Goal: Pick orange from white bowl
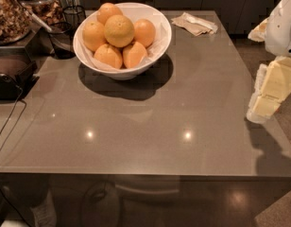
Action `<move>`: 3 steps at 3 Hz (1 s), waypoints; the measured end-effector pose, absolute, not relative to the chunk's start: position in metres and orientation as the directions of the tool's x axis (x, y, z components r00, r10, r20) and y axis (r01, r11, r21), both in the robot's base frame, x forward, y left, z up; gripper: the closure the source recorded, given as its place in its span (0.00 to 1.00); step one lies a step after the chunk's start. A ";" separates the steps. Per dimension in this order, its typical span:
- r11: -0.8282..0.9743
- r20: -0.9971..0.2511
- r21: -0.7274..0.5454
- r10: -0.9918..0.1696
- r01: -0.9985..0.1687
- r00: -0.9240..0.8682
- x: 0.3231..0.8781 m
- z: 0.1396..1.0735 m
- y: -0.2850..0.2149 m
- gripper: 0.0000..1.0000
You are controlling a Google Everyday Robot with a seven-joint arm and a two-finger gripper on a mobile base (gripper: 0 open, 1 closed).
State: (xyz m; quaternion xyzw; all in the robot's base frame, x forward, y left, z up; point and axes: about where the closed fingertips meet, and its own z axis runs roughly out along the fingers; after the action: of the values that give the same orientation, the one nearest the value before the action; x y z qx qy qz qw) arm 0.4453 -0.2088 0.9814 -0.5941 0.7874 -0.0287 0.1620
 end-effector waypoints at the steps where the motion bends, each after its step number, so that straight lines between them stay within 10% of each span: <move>1: 0.347 -0.218 -0.206 -0.928 -0.915 -0.302 0.471 0.990 -0.193 0.00; 3: 0.367 -0.230 -0.199 -0.919 -0.908 -0.321 0.507 1.002 -0.165 0.00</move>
Offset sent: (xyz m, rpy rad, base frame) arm 0.0733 0.0568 0.0203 -0.0225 0.1725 -0.1127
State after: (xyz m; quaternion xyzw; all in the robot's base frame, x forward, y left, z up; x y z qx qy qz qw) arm 0.5073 -0.1647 1.0017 -0.5621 0.8126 -0.0167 0.1530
